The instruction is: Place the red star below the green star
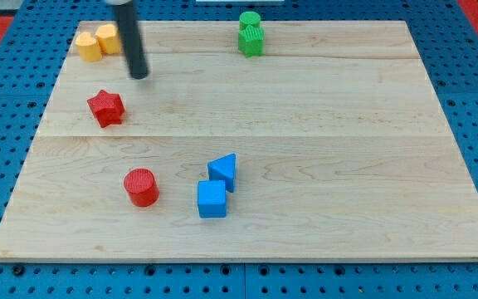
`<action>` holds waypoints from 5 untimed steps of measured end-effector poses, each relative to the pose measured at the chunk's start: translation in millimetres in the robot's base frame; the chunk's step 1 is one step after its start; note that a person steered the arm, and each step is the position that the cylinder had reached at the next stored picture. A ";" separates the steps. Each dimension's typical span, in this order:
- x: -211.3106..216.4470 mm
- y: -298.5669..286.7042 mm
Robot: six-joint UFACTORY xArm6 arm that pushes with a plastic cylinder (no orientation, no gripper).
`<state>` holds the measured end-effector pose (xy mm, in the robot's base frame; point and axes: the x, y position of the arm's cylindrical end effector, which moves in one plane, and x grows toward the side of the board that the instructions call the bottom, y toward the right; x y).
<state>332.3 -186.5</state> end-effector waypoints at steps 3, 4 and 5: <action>85.1 11.7; 43.8 14.7; 19.4 5.4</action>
<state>351.6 -181.0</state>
